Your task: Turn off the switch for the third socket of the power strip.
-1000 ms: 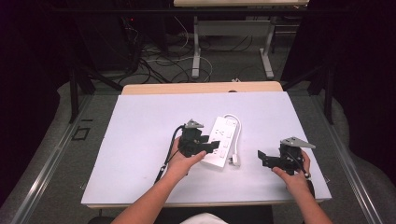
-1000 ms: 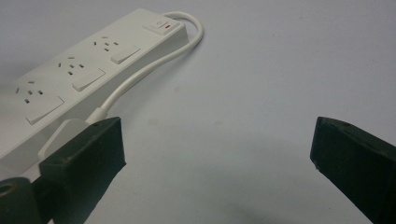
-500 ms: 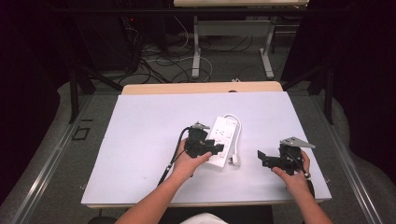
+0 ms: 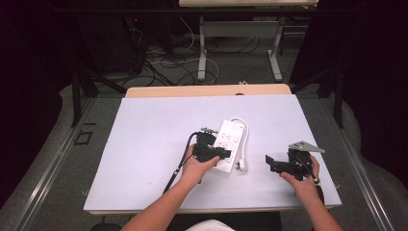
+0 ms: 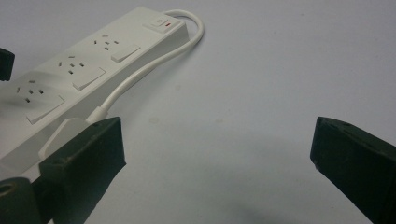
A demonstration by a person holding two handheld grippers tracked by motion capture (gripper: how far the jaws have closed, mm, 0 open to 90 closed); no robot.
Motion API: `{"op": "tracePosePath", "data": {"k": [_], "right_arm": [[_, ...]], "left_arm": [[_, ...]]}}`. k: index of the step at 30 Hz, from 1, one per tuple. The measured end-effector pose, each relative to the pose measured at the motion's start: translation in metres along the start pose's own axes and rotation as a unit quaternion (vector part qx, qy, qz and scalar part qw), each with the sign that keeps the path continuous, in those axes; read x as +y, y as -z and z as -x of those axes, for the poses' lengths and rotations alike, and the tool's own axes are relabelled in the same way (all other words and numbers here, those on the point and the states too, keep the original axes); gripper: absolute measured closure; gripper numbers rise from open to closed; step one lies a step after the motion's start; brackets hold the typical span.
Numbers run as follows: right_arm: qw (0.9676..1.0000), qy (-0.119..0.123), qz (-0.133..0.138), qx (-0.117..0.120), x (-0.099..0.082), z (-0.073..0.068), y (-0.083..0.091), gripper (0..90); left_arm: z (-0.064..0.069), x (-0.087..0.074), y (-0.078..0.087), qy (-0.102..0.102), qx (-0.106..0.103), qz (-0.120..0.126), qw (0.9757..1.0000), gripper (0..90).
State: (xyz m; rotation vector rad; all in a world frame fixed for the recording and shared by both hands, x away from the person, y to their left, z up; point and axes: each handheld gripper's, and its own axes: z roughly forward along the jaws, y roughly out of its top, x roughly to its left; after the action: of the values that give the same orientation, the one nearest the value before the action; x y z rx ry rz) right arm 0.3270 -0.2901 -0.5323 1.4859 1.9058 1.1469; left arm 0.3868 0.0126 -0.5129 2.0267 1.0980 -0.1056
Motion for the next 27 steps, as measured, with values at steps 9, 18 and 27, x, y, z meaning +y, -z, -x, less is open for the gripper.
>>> {"op": "tracePosePath", "data": {"k": [9, 18, 27], "right_arm": [[1.0000, 0.000, 0.000, 0.001, 0.000, 0.001, 0.000, 2.4], [1.0000, 0.001, -0.001, 0.003, 0.000, 0.000, -0.001, 2.4], [1.0000, 0.002, -0.004, 0.004, 0.000, 0.000, 0.000, 2.4]], "left_arm": [[-0.004, -0.002, -0.008, 0.026, 0.002, -0.020, 0.9994, 69.9], [-0.004, -0.004, -0.014, 0.034, 0.002, -0.031, 0.9989, 76.8], [-0.003, -0.005, -0.018, 0.028, 0.008, -0.045, 0.9986, 82.8]]}}
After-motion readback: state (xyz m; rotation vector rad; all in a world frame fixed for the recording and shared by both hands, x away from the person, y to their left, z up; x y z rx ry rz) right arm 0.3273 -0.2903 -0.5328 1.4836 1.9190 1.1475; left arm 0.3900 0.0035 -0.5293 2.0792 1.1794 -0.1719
